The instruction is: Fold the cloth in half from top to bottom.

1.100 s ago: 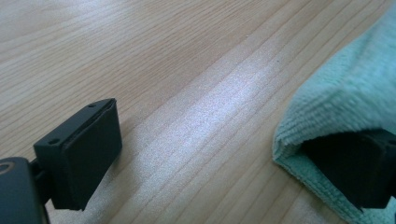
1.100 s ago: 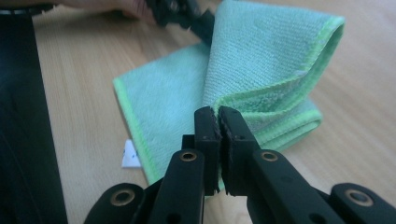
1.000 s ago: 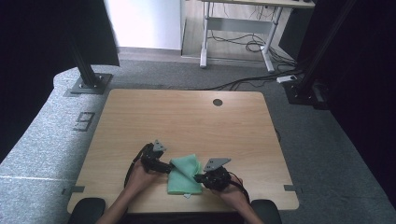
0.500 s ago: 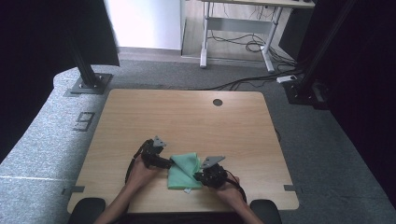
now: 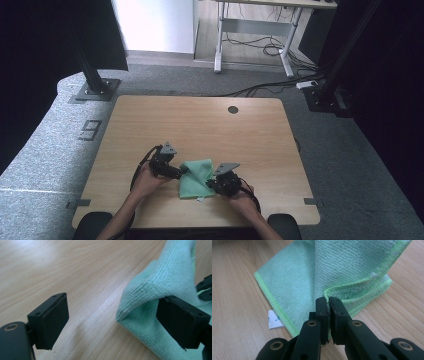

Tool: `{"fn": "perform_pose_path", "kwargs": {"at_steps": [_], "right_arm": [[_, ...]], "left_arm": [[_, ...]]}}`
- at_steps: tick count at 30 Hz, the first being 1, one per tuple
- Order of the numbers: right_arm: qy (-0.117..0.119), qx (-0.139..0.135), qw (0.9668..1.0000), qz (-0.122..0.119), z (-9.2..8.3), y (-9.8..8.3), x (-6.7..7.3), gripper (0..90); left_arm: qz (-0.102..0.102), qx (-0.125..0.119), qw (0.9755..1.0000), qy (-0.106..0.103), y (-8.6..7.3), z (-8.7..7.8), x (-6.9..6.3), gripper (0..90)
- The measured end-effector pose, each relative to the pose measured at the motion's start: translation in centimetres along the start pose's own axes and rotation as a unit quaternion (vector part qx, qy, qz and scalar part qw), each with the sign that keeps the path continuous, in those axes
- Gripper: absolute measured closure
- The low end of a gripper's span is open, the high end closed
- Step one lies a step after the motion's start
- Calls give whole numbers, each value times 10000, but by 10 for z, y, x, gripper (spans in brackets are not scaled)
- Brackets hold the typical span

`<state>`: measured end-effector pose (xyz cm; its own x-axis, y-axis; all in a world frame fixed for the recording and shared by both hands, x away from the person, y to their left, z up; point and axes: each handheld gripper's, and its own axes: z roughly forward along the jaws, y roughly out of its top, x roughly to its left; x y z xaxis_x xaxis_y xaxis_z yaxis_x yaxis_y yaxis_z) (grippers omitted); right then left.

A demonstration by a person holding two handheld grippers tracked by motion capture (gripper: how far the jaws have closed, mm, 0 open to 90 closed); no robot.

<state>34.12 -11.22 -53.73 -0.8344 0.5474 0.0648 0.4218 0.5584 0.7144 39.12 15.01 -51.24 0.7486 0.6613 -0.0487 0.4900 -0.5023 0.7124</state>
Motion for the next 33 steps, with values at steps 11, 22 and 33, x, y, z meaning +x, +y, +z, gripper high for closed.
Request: {"fn": "perform_pose_path", "kwargs": {"at_steps": [11,22,33], "right_arm": [[16,-13,10000,39,0,0,0,845],[14,-24,10000,40,0,-1,0,843],[-28,-78,10000,-18,-1,-1,3,829]], "left_arm": [[15,-170,9999,-16,13,-15,2,111],[125,279,9990,331,63,31,18,117],[170,600,9980,95,45,42,10,116]]}}
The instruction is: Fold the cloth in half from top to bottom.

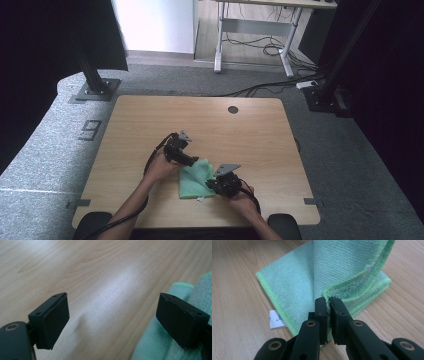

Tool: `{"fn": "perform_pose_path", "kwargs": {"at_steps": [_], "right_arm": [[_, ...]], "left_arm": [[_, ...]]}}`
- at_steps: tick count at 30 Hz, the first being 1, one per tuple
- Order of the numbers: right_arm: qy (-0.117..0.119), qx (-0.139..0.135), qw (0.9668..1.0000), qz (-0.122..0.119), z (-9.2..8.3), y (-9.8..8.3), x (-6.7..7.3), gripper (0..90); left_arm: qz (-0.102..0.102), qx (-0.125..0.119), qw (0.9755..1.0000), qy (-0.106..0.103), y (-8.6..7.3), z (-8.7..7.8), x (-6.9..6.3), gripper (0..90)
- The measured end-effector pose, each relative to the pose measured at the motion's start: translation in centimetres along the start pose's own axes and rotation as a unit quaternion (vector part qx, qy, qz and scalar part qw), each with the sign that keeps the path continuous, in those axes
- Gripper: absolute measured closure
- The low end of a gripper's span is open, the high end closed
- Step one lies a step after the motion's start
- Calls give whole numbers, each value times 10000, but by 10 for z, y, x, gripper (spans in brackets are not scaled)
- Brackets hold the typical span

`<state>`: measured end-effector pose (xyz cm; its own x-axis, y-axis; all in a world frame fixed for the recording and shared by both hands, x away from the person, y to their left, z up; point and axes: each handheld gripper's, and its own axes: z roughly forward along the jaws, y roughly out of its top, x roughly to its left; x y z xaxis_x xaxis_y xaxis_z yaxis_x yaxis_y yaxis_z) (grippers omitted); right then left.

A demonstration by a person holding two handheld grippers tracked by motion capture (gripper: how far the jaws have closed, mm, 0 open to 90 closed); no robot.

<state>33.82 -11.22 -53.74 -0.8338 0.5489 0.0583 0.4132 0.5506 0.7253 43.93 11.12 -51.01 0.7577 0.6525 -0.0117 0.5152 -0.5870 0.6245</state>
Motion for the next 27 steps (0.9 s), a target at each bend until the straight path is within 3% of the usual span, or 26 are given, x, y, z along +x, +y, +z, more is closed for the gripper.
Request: {"fn": "perform_pose_path", "kwargs": {"at_steps": [3,7,11,18,23,27], "right_arm": [[-1,-3,10000,-42,-2,1,2,785],[-38,-69,10000,-32,-10,1,3,661],[45,-208,9997,92,-22,0,1,547],[-79,-396,9988,283,-42,-6,-12,489],[-147,-405,9981,447,-40,-3,-20,451],[-99,-389,9981,476,-28,3,-18,408]], "left_arm": [[-7,-41,10000,-78,-5,-6,-2,116],[-19,-99,9998,-146,-13,-12,-6,116],[-21,-150,9997,-189,-21,-19,-10,116],[22,-160,9996,-215,-33,-28,-16,116],[66,-176,9995,-245,-43,-34,-22,116],[46,-260,9993,-283,-52,-42,-28,116]]}}
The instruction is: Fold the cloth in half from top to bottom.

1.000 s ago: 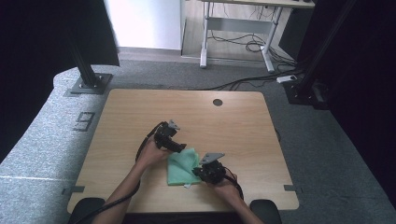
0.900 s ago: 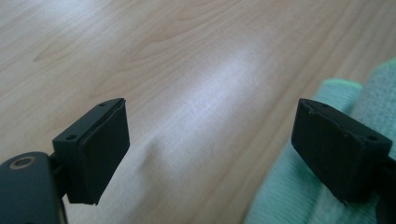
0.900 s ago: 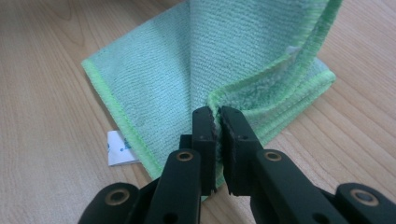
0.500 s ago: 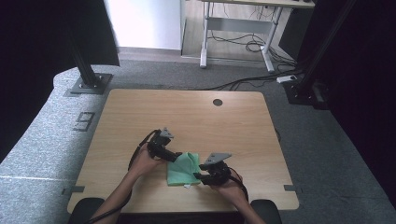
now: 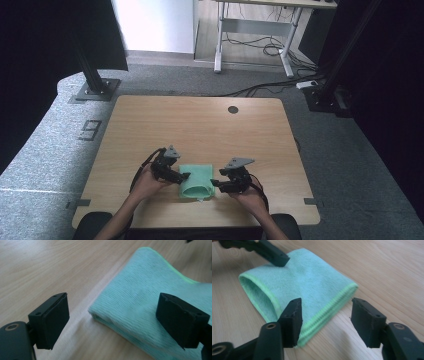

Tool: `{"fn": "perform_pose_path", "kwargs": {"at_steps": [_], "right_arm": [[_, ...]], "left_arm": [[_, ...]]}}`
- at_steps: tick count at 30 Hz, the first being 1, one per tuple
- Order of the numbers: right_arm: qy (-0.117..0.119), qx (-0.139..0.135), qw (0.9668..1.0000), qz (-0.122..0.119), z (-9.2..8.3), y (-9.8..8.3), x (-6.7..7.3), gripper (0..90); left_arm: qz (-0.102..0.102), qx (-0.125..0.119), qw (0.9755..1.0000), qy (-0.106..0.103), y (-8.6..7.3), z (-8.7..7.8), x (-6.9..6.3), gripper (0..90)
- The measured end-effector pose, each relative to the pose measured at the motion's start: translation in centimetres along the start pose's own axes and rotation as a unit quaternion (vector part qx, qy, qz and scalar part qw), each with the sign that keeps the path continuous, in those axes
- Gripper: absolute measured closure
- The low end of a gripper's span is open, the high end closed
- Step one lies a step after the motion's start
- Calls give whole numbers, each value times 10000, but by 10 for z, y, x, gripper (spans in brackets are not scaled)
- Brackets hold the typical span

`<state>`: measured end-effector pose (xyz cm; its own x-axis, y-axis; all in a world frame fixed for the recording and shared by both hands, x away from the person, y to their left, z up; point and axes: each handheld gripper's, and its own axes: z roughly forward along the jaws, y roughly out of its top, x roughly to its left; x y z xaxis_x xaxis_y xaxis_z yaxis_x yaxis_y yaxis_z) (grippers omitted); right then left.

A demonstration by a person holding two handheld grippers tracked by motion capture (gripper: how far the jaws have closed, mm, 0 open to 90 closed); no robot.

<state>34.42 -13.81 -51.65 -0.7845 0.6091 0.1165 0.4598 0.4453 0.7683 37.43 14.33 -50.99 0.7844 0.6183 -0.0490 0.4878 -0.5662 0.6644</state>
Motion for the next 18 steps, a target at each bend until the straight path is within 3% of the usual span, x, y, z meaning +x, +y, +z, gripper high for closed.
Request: {"fn": "perform_pose_path", "kwargs": {"at_steps": [7,10,14,18], "right_arm": [[80,173,9998,-26,21,5,9,326],[27,354,9992,-203,26,1,15,307],[-125,539,9979,-329,25,-7,17,291],[-198,547,9979,-282,22,-14,14,282]], "left_arm": [[3,-46,10000,-76,-18,-11,-13,116],[65,76,9999,1,-26,-7,-18,116],[32,168,9998,120,-32,-2,-17,116],[-59,182,9997,181,-36,2,-17,112]]}}
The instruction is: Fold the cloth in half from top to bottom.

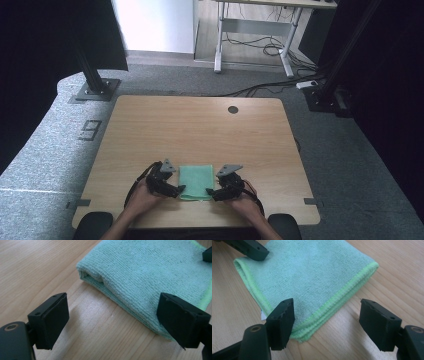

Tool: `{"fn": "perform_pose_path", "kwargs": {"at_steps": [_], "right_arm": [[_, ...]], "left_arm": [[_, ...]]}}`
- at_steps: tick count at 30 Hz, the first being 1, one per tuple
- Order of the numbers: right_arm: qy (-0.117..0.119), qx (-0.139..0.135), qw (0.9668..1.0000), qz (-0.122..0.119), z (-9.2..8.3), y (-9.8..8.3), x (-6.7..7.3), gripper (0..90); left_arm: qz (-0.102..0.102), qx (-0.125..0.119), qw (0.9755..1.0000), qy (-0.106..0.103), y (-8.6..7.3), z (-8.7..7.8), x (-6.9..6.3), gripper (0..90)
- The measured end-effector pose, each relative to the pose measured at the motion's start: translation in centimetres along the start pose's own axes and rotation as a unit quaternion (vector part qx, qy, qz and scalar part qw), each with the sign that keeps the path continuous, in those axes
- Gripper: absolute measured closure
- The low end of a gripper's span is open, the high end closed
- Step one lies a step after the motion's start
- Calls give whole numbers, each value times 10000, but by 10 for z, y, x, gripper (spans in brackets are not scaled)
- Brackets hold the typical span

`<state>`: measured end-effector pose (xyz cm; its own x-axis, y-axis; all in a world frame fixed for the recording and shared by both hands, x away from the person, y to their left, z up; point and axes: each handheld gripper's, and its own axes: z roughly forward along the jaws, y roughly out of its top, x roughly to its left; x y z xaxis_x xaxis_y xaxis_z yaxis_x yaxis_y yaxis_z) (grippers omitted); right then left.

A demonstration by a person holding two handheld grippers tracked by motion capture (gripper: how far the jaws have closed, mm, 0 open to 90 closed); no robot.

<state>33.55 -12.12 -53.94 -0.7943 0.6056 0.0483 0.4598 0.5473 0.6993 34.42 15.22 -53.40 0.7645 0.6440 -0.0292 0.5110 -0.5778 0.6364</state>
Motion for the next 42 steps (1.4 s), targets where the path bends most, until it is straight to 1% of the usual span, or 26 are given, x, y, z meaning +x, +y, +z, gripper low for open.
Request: {"fn": "perform_pose_path", "kwargs": {"at_steps": [3,5,6,8,9,11,12,13,14,18,21,23,24,26,27,29,30,32,33,35,36,38,39,40,42], "right_arm": [[-55,13,10000,-8,1,-2,0,267],[-96,-2,9999,-33,2,-3,0,257],[-94,3,10000,1,3,-3,0,251],[-90,-13,9999,49,3,-3,-1,237],[-76,-13,9999,67,3,-4,-1,234],[-85,-10,9999,82,1,-4,0,232],[-105,-27,9999,64,0,-4,0,230],[-108,-20,9999,43,-1,-5,0,229],[-110,-32,9999,80,-1,-6,1,228],[-113,-51,9999,107,-3,-9,0,220],[-133,-47,9998,104,-2,-9,0,215],[-146,-58,9998,101,-2,-9,0,212],[-152,-54,9998,112,-1,-10,0,208],[-142,-65,9998,150,0,-11,-2,200],[-142,-75,9997,179,0,-11,-2,194],[-164,-75,9997,187,1,-11,-2,185],[-173,-65,9997,185,1,-11,-2,183],[-186,-67,9996,187,1,-11,-1,181],[-188,-65,9996,194,1,-11,-1,180],[-185,-77,9996,197,1,-11,-1,180],[-182,-79,9996,189,1,-11,-1,180],[-190,-84,9996,200,1,-11,-1,177],[-193,-87,9996,204,1,-11,-1,176],[-192,-87,9995,215,1,-11,-1,176],[-204,-73,9995,216,1,-11,-1,172]], "left_arm": [[23,-77,10000,7,0,-5,-4,114],[-11,-141,9999,-76,-3,-8,-8,114],[-13,-133,9999,-91,-4,-9,-10,114],[0,-64,10000,-54,-8,-7,-12,114],[3,7,10000,-26,-10,-5,-12,115],[-171,-28,9998,-72,-12,-3,-10,114],[-211,-23,9998,-53,-13,-2,-9,112],[-208,-41,9998,-37,-13,-2,-9,109],[-214,-56,9998,-31,-13,-2,-8,108],[-253,-98,9996,0,-15,-2,-9,109],[-259,-131,9996,-4,-16,-1,-9,108],[-267,-109,9996,-18,-15,-2,-9,109],[-231,-103,9997,-34,-14,-2,-9,109],[-209,-142,9997,14,-9,-4,-7,102],[-242,-226,9994,97,-4,-6,-3,102],[-362,-391,9985,145,6,-8,5,103],[-413,-447,9980,171,12,-8,10,104],[-489,-535,9969,315,22,-4,19,107],[-491,-510,9967,400,25,-2,23,115],[-499,-378,9959,659,33,8,32,116],[-508,-317,9955,737,35,13,36,116],[-528,-178,9955,767,37,22,41,115],[-472,-99,9959,768,37,26,42,114],[-441,-75,9961,762,36,29,41,113],[-505,-119,9958,752,34,29,40,115]]}}
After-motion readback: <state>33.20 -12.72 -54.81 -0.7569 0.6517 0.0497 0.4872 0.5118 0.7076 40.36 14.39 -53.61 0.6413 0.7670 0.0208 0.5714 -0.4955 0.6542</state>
